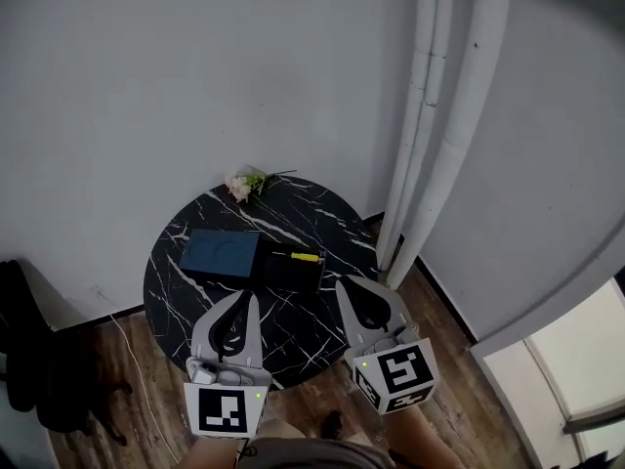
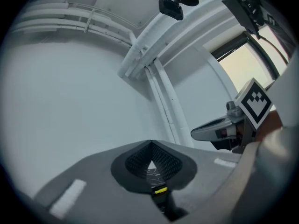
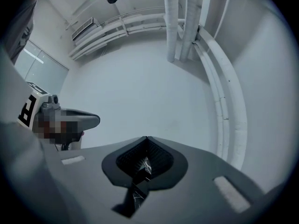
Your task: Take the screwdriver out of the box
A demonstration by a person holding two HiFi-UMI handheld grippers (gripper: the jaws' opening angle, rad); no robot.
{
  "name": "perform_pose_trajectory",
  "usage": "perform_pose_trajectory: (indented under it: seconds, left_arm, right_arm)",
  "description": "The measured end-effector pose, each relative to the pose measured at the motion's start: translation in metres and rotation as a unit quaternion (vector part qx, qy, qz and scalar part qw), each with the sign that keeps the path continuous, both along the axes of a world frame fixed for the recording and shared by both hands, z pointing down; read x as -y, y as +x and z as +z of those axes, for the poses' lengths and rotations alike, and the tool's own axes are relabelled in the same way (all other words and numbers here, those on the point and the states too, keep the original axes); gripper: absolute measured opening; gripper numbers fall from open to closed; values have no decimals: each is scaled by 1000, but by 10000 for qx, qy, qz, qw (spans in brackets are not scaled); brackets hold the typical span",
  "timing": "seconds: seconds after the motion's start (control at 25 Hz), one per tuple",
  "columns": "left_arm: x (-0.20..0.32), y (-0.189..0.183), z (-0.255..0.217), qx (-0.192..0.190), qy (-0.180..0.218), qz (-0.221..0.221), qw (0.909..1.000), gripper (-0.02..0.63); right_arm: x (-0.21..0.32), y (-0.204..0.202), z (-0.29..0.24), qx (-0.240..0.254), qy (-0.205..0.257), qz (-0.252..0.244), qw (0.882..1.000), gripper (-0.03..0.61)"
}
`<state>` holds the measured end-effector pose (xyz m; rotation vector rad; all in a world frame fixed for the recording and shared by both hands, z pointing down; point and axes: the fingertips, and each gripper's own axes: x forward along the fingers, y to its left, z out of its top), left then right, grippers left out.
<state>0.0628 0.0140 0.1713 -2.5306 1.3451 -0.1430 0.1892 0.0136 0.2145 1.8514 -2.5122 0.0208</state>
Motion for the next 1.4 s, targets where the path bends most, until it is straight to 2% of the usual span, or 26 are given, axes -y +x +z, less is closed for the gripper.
perform_pose_trajectory:
  seconds: [0.24,0.56,0.92,1.4]
  left_arm:
    - [18,0,-11,1,122,-212,9997,1]
    - [59,-5,8,-60,-91,-285,9995,0]
    - [122,-21,53,-120,-682,-362,9969,1]
    - [194,-33,133,-83,-1599,-466,9860,1]
  right_arm:
    - [27,0,-9,-3,84,-213,9997,26]
    - [67,-5,18,-29,-213,-234,9995,26]
    - [130,-24,72,-307,-866,-377,9951,26]
    - [204,-43,174,-599,-1910,-745,9769,32]
